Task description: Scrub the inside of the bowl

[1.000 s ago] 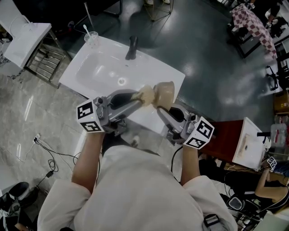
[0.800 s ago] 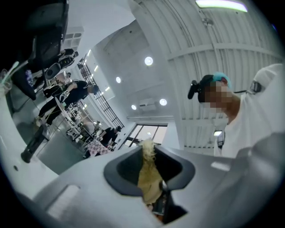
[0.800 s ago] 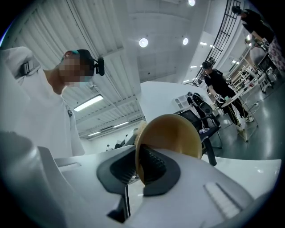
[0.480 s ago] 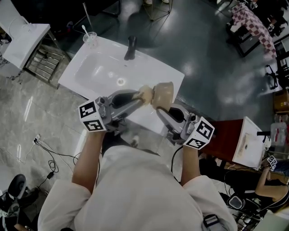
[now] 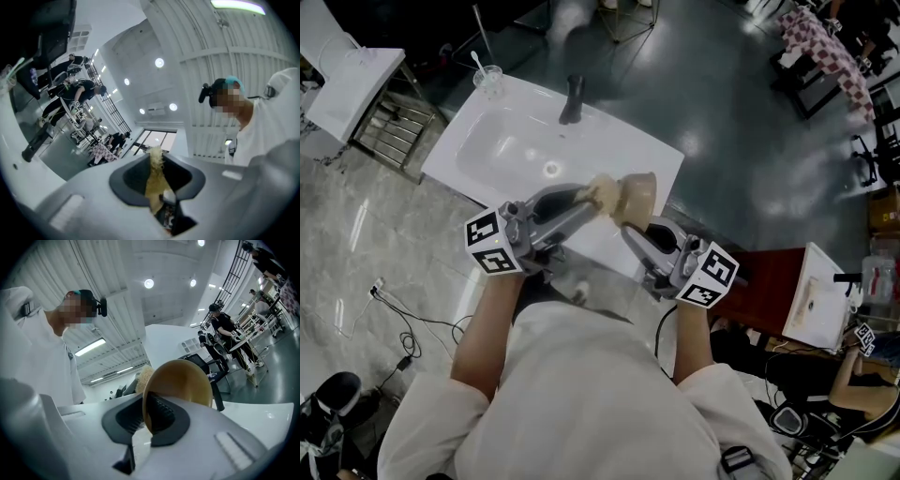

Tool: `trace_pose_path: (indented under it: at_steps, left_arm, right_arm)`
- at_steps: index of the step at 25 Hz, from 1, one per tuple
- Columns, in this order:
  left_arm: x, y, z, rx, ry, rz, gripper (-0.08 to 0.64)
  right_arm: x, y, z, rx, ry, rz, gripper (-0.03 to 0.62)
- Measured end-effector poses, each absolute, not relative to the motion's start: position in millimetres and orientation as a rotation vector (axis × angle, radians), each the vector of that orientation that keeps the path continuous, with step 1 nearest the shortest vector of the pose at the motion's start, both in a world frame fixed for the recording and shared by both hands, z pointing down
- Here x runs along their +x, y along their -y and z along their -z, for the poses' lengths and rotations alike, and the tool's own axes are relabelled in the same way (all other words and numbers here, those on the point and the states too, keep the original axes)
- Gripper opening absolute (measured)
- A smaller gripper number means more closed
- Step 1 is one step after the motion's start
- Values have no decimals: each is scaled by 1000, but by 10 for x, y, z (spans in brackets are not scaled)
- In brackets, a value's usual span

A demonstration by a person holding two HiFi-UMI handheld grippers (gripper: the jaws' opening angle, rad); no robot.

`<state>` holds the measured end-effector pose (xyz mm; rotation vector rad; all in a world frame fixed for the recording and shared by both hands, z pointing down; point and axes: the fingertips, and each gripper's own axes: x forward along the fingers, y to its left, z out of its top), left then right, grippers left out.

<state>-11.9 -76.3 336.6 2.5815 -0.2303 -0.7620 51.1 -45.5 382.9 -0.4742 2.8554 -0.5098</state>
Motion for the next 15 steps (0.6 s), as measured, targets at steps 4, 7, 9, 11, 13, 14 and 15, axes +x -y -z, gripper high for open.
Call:
trace_pose_path:
  at_steps: [4,7,9,11,13,14,15]
  left_arm:
    - [-174,900,-3430,2540,296,761,80]
    - [-147,863,-3559,2541,301,705,80]
    - [-95,791,-3625,2542,272,671,80]
    - [-51,703,-3647,2544,229,651,80]
    - [-47,635,-3622,2547,191,654,80]
    - [-66,618,-3595,2546,178,668,80]
    - [-93,612,-3565,2543,172,688,80]
  right_arm:
    - [451,431,-3802,-453,-2863,503,17]
    - [474,422,-3790,-455,-2861,495,17]
    - [518,443,-3783,-475,-2851,494,18]
    - [557,480,-3787,-503,-2835,501,18]
    - [567,516,-3804,-518,-2829,511,17]
    - [559,529,-3815,-517,-2833,515,17]
    - [545,539,-3829,-513,-2839,517,17]
